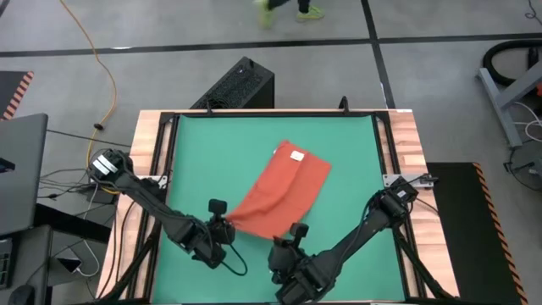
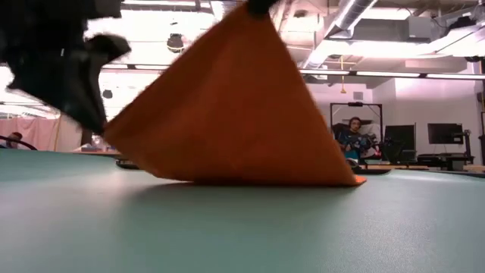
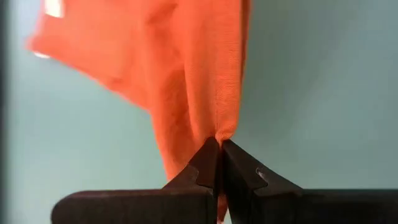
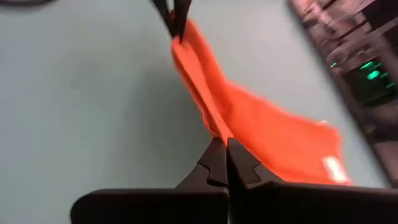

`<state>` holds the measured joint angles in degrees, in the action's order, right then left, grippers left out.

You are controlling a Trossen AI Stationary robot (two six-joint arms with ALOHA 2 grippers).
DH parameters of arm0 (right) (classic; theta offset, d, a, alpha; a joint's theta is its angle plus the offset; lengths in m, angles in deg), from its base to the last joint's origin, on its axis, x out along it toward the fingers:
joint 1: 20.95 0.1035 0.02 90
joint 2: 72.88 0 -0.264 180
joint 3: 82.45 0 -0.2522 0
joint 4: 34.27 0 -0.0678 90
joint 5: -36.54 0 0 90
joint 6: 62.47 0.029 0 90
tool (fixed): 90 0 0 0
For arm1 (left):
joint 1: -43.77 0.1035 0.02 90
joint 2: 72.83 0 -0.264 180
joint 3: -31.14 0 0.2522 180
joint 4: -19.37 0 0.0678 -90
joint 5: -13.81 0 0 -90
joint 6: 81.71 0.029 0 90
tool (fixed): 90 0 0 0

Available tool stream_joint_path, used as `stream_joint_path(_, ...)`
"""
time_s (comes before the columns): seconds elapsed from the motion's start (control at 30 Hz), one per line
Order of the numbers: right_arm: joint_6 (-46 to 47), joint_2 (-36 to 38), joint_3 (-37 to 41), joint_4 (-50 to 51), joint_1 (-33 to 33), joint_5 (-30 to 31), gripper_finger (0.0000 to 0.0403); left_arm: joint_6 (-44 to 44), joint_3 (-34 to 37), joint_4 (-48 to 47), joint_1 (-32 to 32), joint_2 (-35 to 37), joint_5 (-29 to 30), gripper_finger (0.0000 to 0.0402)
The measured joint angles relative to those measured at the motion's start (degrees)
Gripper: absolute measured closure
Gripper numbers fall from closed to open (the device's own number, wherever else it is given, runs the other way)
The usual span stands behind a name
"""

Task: Roll towel into tight, uniform cylinder
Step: Roll the orange towel

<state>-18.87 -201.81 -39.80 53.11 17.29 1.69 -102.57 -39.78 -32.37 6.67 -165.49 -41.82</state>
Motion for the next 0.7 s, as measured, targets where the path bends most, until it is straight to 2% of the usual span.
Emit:
stream_joint_path(0.2, -5.01, 0.18, -11.45, 11.55, -0.02, 7.07, 0.0402, 0.98, -13.8, -18.56, -1.77, 0.04, 7.87, 0.0401)
stream_joint_path(0.43, -12.61, 8.6, -9.87, 11.39, -0.94, 14.06, 0.0402, -1.8, -33.41, -41.97, -3.06, 0.15, 19.31, 0.0401)
stream_joint_path(0.57, -18.22, 12.28, -9.87, 10.53, -1.29, 19.54, 0.0402, -1.86, -40.87, -48.76, -3.19, 0.22, 21.15, 0.0401)
stream_joint_path(0.7, -26.24, 16.56, -9.84, 6.73, -2.27, 24.91, 0.0402, 1.69, -46.68, -51.98, -1.28, 0.22, 23.74, 0.0401)
